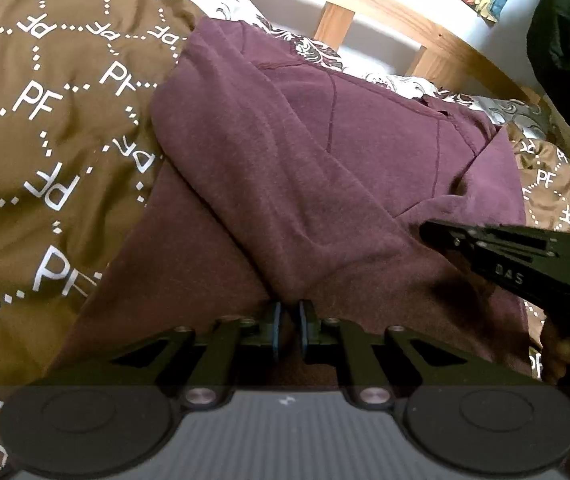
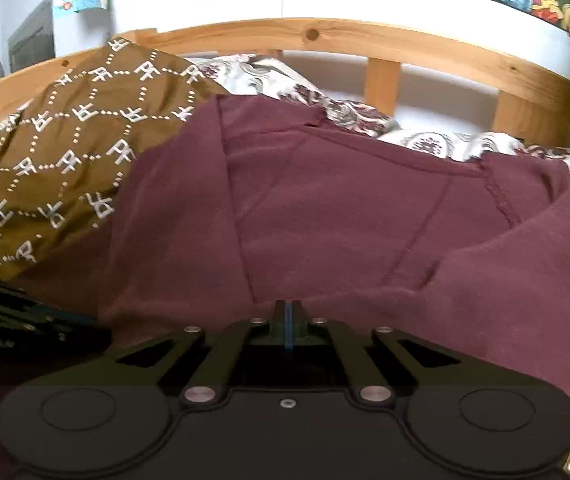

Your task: Fold small clothes

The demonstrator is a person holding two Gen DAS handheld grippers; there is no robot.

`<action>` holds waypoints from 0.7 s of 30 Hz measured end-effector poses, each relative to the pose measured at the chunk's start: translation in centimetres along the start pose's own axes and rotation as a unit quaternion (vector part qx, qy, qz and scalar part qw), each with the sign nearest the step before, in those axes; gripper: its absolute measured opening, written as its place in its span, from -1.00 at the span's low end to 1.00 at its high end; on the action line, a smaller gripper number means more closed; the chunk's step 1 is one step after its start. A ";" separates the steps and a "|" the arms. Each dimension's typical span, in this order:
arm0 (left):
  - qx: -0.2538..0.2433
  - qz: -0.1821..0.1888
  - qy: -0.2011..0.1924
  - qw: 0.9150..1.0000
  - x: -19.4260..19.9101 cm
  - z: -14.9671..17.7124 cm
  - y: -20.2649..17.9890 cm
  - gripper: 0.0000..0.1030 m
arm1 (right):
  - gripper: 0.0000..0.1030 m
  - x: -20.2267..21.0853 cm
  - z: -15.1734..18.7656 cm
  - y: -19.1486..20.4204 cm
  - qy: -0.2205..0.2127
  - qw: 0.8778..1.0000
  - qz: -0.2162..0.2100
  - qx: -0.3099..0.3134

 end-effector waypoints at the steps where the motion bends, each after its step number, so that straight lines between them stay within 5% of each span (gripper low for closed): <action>1: -0.001 0.004 0.001 1.000 0.2 0.0 0.0 -0.73 | -0.99 0.4 0.3 -0.2 0.001 1.000 -0.004 -0.012; 3: -0.004 0.007 -0.001 1.000 0.8 0.0 0.0 -0.57 | -0.63 1.4 0.6 -0.3 -0.005 1.000 0.001 -0.023; 5: -0.017 0.008 -0.011 1.000 1.8 0.0 -0.2 0.12 | -0.39 3.2 1.4 -0.2 -0.015 0.999 0.002 -0.031; 8: -0.042 -0.003 -0.036 0.998 3.7 0.3 -0.4 0.52 | -0.01 5.5 3.1 0.5 -0.011 0.999 -0.002 -0.041; 14: -0.096 -0.060 -0.051 0.992 6.8 2.0 1.0 0.86 | 0.34 8.5 7.9 1.1 0.045 0.997 0.063 0.009; 21: -0.118 -0.099 -0.062 0.986 10.3 3.3 4.6 0.99 | 0.72 13.1 10.3 0.6 0.060 0.996 0.065 -0.008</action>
Point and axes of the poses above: each gripper's, at about its wrist camera, not at the fingertips, and x roughly against the way its jaws point, y to its left, z to its underside, the point moved 7 cm from there along -x, roughly the way its jaws point, and after that the axes turned 5 degrees about -z, right-handed, at the moved point
